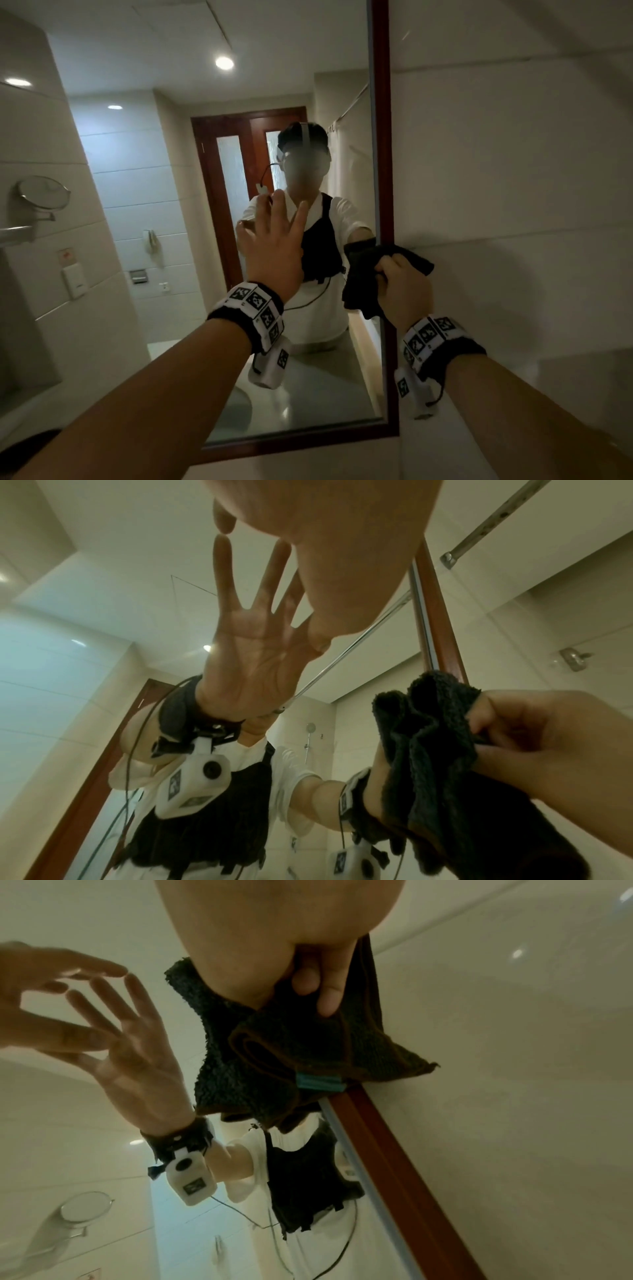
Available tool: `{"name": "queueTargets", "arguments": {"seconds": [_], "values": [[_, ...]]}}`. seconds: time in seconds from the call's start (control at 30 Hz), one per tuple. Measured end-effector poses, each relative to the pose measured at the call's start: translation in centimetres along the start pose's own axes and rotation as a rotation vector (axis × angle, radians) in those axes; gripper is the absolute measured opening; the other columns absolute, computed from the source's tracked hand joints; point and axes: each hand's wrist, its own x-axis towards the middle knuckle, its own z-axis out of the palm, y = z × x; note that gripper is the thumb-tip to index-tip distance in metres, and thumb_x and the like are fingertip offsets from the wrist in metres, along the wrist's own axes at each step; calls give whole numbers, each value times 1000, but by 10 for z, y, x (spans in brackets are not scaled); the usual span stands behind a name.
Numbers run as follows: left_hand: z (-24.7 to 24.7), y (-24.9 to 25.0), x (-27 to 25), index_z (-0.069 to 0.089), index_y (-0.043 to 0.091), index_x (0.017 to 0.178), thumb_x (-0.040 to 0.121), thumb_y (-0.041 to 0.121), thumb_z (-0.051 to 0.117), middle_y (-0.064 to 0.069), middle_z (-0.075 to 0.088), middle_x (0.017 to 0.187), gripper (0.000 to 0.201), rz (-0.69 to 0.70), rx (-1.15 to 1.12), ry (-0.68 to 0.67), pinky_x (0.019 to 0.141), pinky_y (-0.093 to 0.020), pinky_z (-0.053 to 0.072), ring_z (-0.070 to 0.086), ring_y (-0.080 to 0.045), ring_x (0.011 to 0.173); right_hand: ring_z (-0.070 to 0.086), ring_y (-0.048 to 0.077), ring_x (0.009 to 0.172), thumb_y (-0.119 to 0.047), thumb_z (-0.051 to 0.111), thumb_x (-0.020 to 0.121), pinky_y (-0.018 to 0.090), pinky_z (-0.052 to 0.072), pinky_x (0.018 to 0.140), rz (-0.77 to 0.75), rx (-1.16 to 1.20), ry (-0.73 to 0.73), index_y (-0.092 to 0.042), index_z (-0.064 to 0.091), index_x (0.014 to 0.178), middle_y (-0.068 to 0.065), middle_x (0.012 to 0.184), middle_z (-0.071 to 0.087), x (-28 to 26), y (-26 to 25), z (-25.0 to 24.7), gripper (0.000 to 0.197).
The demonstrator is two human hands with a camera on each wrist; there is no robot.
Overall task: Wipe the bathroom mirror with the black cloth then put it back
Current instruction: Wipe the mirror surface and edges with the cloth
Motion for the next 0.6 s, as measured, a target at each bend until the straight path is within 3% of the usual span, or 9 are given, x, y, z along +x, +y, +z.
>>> {"name": "queueTargets", "arguments": {"seconds": [0.1,0.17,0.27,0.33,0.43,0.53,0.6], "values": [[-3,3,-3,20,31,151,81,33,71,-14,14,161,87,-9,19,0,100,-65,35,15,-40,146,56,27,69,-24,42,90,34,45,53,-13,36,-4,-10,57,81,7,89,58,2,2,1,22],[-8,6,-11,26,30,149,78,32,72,-13,17,160,86,-5,24,-35,99,-63,35,21,-40,144,55,26,64,-29,34,88,31,42,50,-53,63,36,-10,56,78,7,84,57,1,2,1,31],[-12,6,-32,30,31,147,79,27,68,-7,14,161,78,31,-26,-138,102,-61,37,17,-36,145,51,23,58,-21,37,88,27,34,49,-100,104,84,-7,54,73,7,75,55,0,0,-4,27],[-15,2,-49,34,33,146,82,31,67,0,14,160,72,81,-83,-234,101,-58,41,14,-33,146,49,23,57,-17,38,88,31,39,49,-97,155,84,-5,53,71,6,71,52,-2,-1,-8,25],[-24,-9,-67,39,36,144,85,39,65,6,21,157,65,99,-174,-392,104,-53,39,15,-28,145,47,23,60,-10,44,88,38,43,55,0,173,12,-6,48,71,4,70,48,-8,-8,-17,18],[-35,-26,-78,41,35,144,85,39,66,3,36,150,64,58,-369,-520,109,-47,37,30,-31,138,49,24,65,-3,53,88,37,42,60,62,152,-83,-7,50,76,4,75,49,-21,-26,-28,13],[-46,-39,-88,44,33,142,84,39,68,-1,45,145,63,21,-508,-556,110,-46,37,43,-32,131,53,25,68,-1,57,87,38,44,61,5,178,-87,-6,54,79,4,76,53,-31,-46,-34,10]]}}
